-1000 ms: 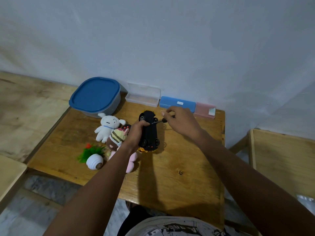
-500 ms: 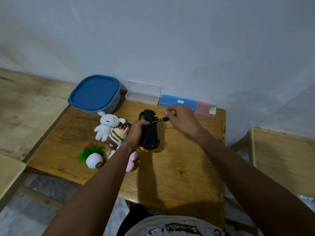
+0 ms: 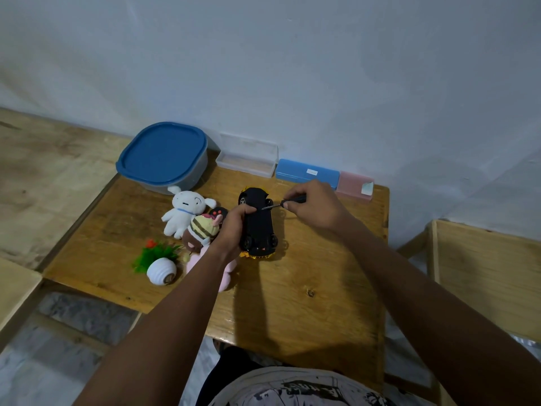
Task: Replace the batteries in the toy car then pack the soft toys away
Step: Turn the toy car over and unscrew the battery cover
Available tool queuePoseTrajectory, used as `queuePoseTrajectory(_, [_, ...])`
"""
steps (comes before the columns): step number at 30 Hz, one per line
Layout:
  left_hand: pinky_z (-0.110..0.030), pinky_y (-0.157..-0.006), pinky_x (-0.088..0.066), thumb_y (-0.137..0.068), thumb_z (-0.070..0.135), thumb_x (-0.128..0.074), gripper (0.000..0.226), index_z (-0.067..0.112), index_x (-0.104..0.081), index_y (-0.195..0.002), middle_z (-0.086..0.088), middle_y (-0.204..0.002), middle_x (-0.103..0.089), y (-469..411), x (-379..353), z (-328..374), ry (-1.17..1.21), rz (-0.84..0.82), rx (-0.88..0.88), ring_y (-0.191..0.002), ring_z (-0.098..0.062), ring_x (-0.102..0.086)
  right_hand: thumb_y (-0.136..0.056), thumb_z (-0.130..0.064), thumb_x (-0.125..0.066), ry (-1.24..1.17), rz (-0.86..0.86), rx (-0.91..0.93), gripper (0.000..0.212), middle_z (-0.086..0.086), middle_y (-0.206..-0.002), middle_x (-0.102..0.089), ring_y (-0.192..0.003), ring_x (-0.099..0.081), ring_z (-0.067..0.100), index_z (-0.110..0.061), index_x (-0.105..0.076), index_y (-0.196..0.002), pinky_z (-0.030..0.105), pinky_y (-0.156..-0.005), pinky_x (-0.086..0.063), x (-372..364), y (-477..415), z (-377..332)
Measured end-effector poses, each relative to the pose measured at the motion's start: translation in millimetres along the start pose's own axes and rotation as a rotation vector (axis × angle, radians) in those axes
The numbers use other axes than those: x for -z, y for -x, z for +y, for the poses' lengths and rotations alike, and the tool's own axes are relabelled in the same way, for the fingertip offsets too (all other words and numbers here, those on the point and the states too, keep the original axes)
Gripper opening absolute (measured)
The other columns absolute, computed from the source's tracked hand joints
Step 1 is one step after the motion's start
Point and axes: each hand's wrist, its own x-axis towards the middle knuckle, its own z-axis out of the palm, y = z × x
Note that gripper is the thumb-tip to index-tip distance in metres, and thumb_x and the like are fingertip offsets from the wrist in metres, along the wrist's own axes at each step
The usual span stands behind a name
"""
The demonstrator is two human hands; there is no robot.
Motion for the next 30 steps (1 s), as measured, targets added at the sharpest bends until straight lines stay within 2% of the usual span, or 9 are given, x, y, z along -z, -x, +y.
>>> queuePoseTrajectory(4, [-0.047,-0.088,-0.049,-0.090,0.030,-0.048,0.046,0.007,-0.060,-0.128,-0.019,-0.110,-0.067,-1,3,-1,0.066,-0.023,0.012,-0.095,-0.034,-0.063,-0.090,-0.021,-0.070,0.079,-0.109,0.036,0.021,-0.002,-0.105,-0.072,-0.093,-0.063,0.011,-0.021,-0.074,-0.111,0.030,-0.082,-0.053,4,-1,1])
queuePoseTrajectory(11, [-0.043,-0.083,-0.052,-0.092,0.026,-0.047,0.042,0.007,-0.061,-0.126,-0.016,-0.105,-0.068,1,5,6,0.148,-0.014,-0.035,-0.087,-0.030,-0.065,-0.093,-0.021,-0.067,0.058,-0.083,0.047,0.019,-0.004,-0.104,-0.069,-0.093,-0.062,0.012,-0.024,-0.073,-0.110,0.032,-0.083,-0.052,10,-4,-6])
queuePoseTrajectory(14, [-0.039,-0.077,-0.054,-0.091,0.026,-0.048,0.040,0.006,-0.061,-0.122,-0.016,-0.102,-0.068,1,8,9,0.153,-0.006,-0.024,-0.082,-0.029,-0.066,-0.096,-0.020,-0.061,-0.043,-0.079,-0.001,0.016,-0.003,-0.096,-0.065,-0.085,-0.059,0.011,-0.022,-0.062,-0.112,0.030,-0.074,-0.049,10,-5,-7])
queuePoseTrajectory(17, [-0.036,-0.070,-0.055,-0.091,0.026,-0.047,0.039,0.006,-0.061,-0.121,-0.015,-0.098,-0.069,2,8,12,0.131,-0.025,-0.016,-0.079,-0.028,-0.067,-0.099,-0.017,-0.054,-0.182,-0.114,-0.069,0.013,-0.001,-0.090,-0.054,-0.073,-0.049,0.010,-0.021,-0.048,-0.111,0.026,-0.061,-0.038,-3,-4,-7])
queuePoseTrajectory(21, [-0.038,-0.070,-0.056,-0.091,0.025,-0.047,0.041,0.006,-0.060,-0.126,-0.015,-0.097,-0.070,0,6,13,0.116,-0.076,-0.025,-0.080,-0.028,-0.068,-0.089,-0.028,-0.070,-0.203,0.124,-0.057,0.015,-0.005,-0.093,-0.062,-0.084,-0.056,0.010,-0.022,-0.069,-0.103,0.025,-0.068,-0.043,-36,-6,-7])
queuePoseTrajectory(23, [-0.038,-0.072,-0.055,-0.092,0.024,-0.045,0.039,0.008,-0.061,-0.124,-0.014,-0.095,-0.071,1,5,14,0.104,-0.107,-0.023,-0.080,-0.028,-0.068,-0.084,-0.028,-0.075,-0.213,0.199,-0.049,0.019,-0.006,-0.090,-0.068,-0.083,-0.060,0.009,-0.022,-0.076,-0.103,0.027,-0.071,-0.046,-48,-7,-8])
queuePoseTrajectory(27, [-0.040,-0.074,-0.055,-0.090,0.027,-0.047,0.047,0.007,-0.058,-0.131,-0.015,-0.100,-0.069,2,5,15,0.066,-0.125,-0.037,-0.086,-0.029,-0.068,-0.084,-0.031,-0.075,-0.182,0.264,-0.050,0.022,-0.006,-0.096,-0.074,-0.088,-0.064,0.010,-0.022,-0.077,-0.104,0.032,-0.074,-0.054,-59,-10,-8])
queuePoseTrajectory(30, [-0.040,-0.076,-0.055,-0.090,0.027,-0.047,0.049,0.006,-0.056,-0.134,-0.017,-0.105,-0.067,3,3,17,0.032,-0.117,-0.037,-0.089,-0.030,-0.067,-0.085,-0.038,-0.073,-0.119,0.288,-0.036,0.022,-0.005,-0.093,-0.074,-0.085,-0.064,0.013,-0.023,-0.078,-0.100,0.037,-0.072,-0.056,-62,-10,-5])
